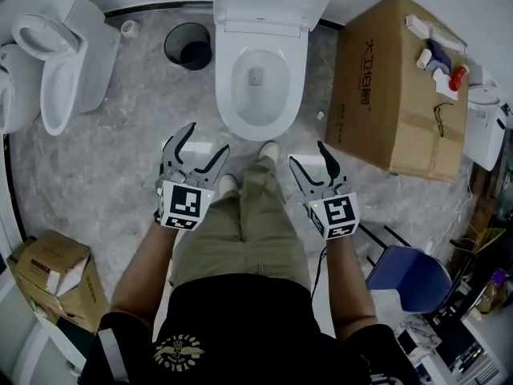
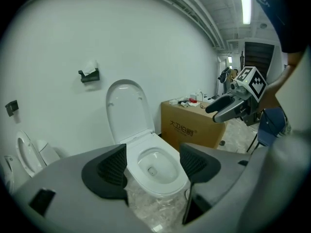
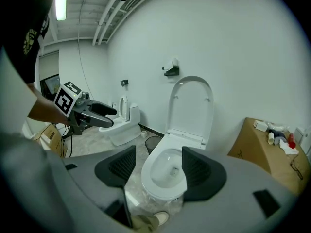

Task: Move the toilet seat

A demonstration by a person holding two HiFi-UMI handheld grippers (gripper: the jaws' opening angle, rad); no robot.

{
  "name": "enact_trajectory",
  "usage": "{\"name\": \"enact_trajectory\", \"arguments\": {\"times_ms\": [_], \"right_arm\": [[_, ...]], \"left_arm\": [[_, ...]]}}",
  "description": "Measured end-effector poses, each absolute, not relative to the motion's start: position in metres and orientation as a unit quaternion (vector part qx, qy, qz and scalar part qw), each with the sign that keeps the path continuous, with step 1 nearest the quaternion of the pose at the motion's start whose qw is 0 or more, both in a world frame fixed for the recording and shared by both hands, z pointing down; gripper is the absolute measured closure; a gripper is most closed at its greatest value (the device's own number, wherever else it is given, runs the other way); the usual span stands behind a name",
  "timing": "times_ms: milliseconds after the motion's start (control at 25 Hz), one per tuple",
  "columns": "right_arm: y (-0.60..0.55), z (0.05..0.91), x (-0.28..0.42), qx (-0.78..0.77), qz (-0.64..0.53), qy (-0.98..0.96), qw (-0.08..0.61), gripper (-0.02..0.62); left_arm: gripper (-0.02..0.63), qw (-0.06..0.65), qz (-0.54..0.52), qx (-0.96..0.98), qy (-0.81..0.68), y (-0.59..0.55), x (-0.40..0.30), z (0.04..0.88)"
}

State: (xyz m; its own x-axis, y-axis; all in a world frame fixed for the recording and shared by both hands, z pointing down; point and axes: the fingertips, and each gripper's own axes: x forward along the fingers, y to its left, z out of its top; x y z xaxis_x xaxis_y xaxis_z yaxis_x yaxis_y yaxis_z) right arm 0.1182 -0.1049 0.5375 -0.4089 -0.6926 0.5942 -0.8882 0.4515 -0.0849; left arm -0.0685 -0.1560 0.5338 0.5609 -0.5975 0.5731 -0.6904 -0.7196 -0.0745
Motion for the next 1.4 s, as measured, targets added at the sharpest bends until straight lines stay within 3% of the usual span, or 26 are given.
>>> {"name": "enact_trajectory", "arguments": {"times_ms": [1400], "right_arm": [[-0.122, 0.775, 0.152, 0.404, 0.255, -0.813, 0.332, 0.311]], "left_arm": [[0.282, 0.156, 0.385, 0.844, -0.339, -0.148, -0.042, 0.789]]}}
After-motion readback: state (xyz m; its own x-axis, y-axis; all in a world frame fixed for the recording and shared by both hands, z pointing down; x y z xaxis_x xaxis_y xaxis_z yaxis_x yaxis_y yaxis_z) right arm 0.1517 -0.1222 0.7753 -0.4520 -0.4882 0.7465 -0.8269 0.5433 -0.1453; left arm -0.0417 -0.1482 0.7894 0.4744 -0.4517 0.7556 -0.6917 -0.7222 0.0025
